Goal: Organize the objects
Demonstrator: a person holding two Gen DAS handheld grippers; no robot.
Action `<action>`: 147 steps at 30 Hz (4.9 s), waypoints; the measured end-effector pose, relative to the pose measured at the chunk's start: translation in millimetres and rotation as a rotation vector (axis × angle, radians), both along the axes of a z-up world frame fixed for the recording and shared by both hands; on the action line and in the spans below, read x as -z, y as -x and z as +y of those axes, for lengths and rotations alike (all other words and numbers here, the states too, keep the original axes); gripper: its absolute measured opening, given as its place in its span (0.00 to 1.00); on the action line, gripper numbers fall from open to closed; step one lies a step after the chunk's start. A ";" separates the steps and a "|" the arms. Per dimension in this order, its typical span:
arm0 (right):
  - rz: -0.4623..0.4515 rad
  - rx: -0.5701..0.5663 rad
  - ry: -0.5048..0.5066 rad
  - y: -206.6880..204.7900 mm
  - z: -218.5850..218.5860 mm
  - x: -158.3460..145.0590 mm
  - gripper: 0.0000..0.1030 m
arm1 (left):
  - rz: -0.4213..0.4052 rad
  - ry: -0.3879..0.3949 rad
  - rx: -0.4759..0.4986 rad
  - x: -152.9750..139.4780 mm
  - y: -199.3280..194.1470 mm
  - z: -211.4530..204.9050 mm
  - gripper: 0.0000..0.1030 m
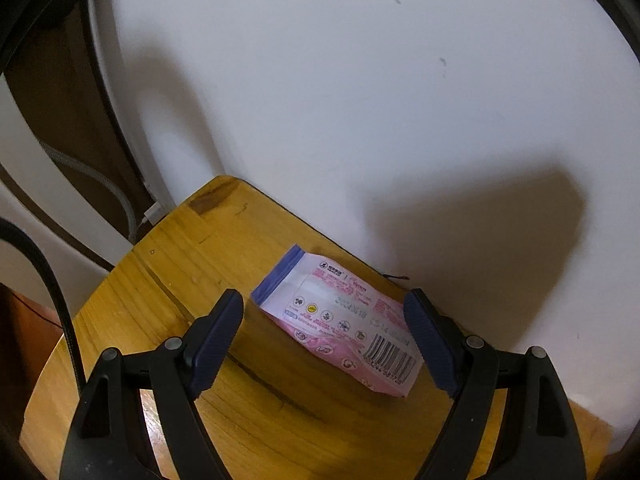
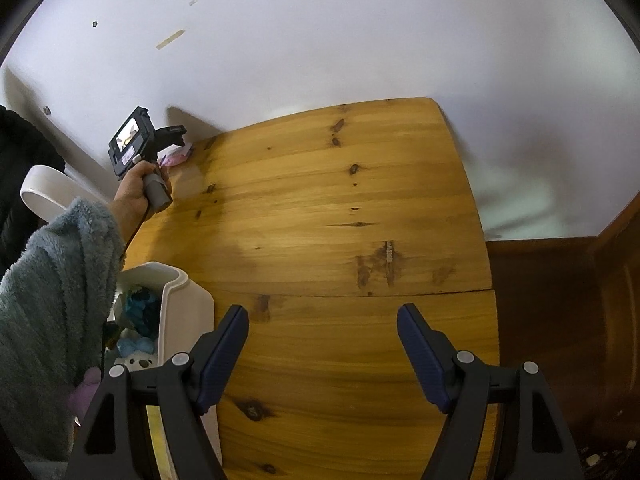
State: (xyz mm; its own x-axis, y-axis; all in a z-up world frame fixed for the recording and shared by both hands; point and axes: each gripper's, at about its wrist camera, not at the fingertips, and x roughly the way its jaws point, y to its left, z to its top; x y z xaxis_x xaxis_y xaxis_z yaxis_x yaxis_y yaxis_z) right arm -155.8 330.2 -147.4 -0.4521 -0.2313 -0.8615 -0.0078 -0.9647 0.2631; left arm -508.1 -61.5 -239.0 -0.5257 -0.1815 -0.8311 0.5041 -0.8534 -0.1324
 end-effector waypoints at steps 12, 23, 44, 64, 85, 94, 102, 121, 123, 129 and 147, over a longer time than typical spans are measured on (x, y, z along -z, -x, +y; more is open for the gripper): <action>-0.038 -0.015 0.016 0.7 -7.1 8.3 0.75 | -0.016 0.008 0.090 2.7 9.3 21.0 0.83; -0.039 -0.018 0.025 -1.0 -9.2 8.9 0.75 | -0.040 0.025 0.102 -0.7 0.0 27.3 0.77; 0.035 -0.012 0.036 -41.1 -26.1 -19.7 0.75 | -0.054 0.026 0.231 -64.9 -39.8 30.7 0.43; 0.194 -0.059 0.049 -154.4 -59.4 -90.2 0.75 | -0.041 0.066 0.591 -235.7 -244.1 55.7 0.43; 0.268 -0.160 0.009 -208.4 -116.3 -119.0 0.75 | -0.113 0.098 0.826 -231.2 -408.0 30.7 0.44; 0.269 -0.168 -0.014 -211.0 -125.8 -121.2 0.75 | -0.183 0.043 0.781 -196.0 -388.0 3.8 0.44; 0.258 -0.166 -0.010 -208.7 -126.4 -118.7 0.75 | -0.163 0.028 0.785 -190.7 -387.0 9.7 0.47; 0.241 -0.164 -0.005 -202.7 -130.1 -113.8 0.75 | -0.106 0.064 0.752 -202.6 -405.7 23.3 0.68; 0.242 -0.165 -0.011 -202.9 -131.6 -115.5 0.75 | -0.091 0.072 0.745 -208.7 -415.0 26.8 0.68; 0.240 -0.147 -0.025 -203.1 -134.4 -124.3 0.75 | -0.039 0.071 0.692 -228.0 -441.0 34.6 0.68; 0.265 -0.032 -0.137 -216.7 -138.9 -130.8 0.78 | 0.055 0.133 0.611 -238.2 -512.1 80.2 0.68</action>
